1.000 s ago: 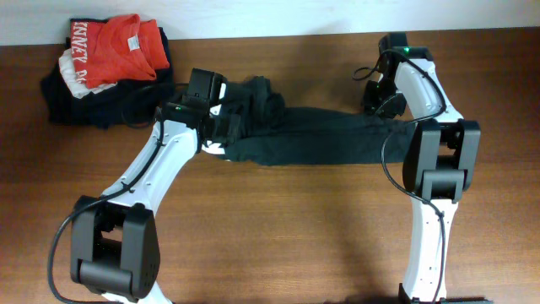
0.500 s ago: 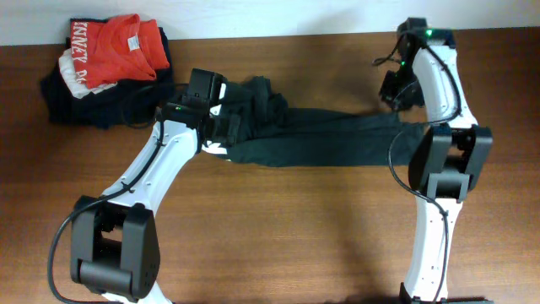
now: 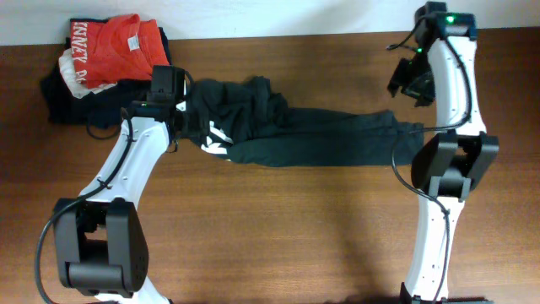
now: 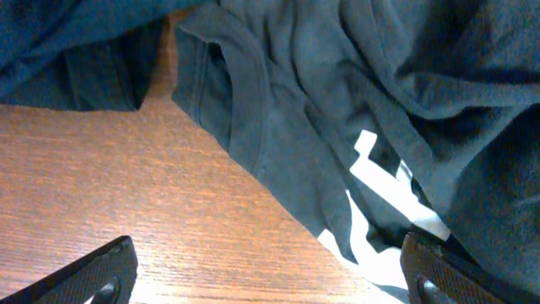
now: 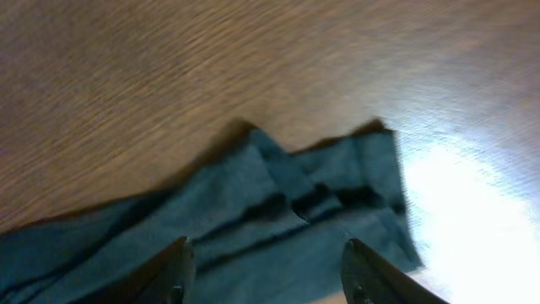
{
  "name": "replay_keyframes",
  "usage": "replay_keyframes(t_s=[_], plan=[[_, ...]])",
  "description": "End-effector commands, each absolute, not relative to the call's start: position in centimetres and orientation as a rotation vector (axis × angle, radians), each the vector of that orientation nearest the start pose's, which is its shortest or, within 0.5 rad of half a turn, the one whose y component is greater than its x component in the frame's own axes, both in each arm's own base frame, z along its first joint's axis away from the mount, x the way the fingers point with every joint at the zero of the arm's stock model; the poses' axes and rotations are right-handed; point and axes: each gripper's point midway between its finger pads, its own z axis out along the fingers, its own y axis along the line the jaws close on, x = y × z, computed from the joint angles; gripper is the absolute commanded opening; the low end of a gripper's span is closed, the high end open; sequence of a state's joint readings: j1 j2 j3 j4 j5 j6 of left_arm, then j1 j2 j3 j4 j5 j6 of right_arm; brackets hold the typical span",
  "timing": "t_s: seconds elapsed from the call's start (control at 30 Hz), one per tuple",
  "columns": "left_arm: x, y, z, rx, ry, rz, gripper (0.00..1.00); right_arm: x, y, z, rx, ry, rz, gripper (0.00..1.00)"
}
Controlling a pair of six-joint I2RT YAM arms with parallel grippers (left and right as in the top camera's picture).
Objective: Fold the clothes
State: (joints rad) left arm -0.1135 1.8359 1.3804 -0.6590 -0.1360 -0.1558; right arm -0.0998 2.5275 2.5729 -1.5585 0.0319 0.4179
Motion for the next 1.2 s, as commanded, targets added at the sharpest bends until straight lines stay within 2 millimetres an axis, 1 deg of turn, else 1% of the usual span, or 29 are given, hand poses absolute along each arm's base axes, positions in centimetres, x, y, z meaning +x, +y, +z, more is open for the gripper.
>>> replay_keyframes(t_s=[0.0, 0.07, 0.1, 0.13, 0.17, 0.27, 0.3, 0.4, 0.53, 0.6, 0.67, 0.73, 0.77, 0.8, 0.83, 0.9, 0.93, 0.97, 1.0, 1.07, 1.1, 1.17], plan=[[43.9, -2.9, 10.2, -0.115, 2.672, 0.071, 0.99, 48.5, -4.3, 4.6, 0.8, 3.066, -0.021, 0.6], [43.9, -2.9, 10.2, -0.115, 2.673, 0.072, 0.99, 48.1, -4.2, 3.0, 0.806, 3.092, -0.021, 0.59], [43.9, -2.9, 10.2, -0.115, 2.673, 0.072, 0.99, 48.0, -4.2, 2.7, 0.807, 3.098, -0.022, 0.59], [43.9, -2.9, 10.2, -0.115, 2.672, 0.071, 0.99, 47.9, -4.1, 1.9, 0.808, 3.103, -0.023, 0.58], [43.9, -2.9, 10.2, -0.115, 2.672, 0.071, 0.99, 47.9, -4.1, 1.5, 0.808, 3.106, -0.024, 0.56], [43.9, -2.9, 10.2, -0.115, 2.672, 0.072, 0.99, 47.8, -4.1, 0.1, 0.808, 3.108, -0.024, 0.46], [43.9, -2.9, 10.2, -0.115, 2.672, 0.072, 0.99, 48.0, -4.2, 0.0, 0.807, 3.102, -0.023, 0.43], [43.9, -2.9, 10.2, -0.115, 2.671, 0.072, 0.99, 48.2, -4.6, 0.1, 0.775, 3.099, -0.031, 0.42], [43.9, -2.9, 10.2, -0.115, 2.671, 0.072, 0.99, 47.7, -5.6, 0.2, 0.786, 3.104, -0.088, 0.39], [43.9, -2.9, 10.2, -0.115, 2.671, 0.072, 0.99, 47.6, -6.1, 0.3, 0.797, 3.103, -0.107, 0.4], [43.9, -2.9, 10.2, -0.115, 2.671, 0.072, 0.99, 47.6, -6.1, 0.3, 0.791, 3.105, -0.106, 0.34], [43.9, -2.9, 10.2, -0.115, 2.671, 0.072, 0.99, 47.6, -6.0, 0.3, 0.788, 3.104, -0.107, 0.33], [43.9, -2.9, 10.2, -0.115, 2.671, 0.072, 0.99, 47.6, -6.1, 0.4, 0.789, 3.104, -0.107, 0.29], [43.9, -2.9, 10.2, -0.115, 2.671, 0.072, 0.99, 47.6, -6.1, 0.4, 0.79, 3.103, -0.107, 0.19], [43.9, -2.9, 10.2, -0.115, 2.671, 0.072, 0.99, 47.5, -6.1, 0.4, 0.79, 3.106, -0.108, 0.14], [43.9, -2.9, 10.2, -0.115, 2.671, 0.072, 0.99, 47.4, -6.2, 0.4, 0.79, 3.108, -0.119, 0.13], [43.9, -2.9, 10.2, -0.115, 2.671, 0.072, 0.99, 47.4, -6.2, 0.4, 0.791, 3.108, -0.121, 0.11], [43.9, -2.9, 10.2, -0.115, 2.671, 0.072, 0.99, 47.4, -6.3, 0.4, 0.794, 3.109, -0.121, 0.07], [43.9, -2.9, 10.2, -0.115, 2.671, 0.072, 0.99, 47.3, -6.5, 0.7, 0.802, 3.108, -0.122, 0.04], [43.9, -2.9, 10.2, -0.115, 2.671, 0.071, 0.99, 47.3, -7.7, 2.1, 0.835, 3.086, -0.155, 0.04], [43.9, -2.9, 10.2, -0.115, 2.672, 0.071, 0.99, 47.3, -8.4, 3.5, 0.848, 3.072, -0.175, 0.04], [43.9, -2.9, 10.2, -0.115, 2.672, 0.071, 0.99, 46.7, -9.6, 7.7, 0.88, 3.041, -0.181, 0.04]])
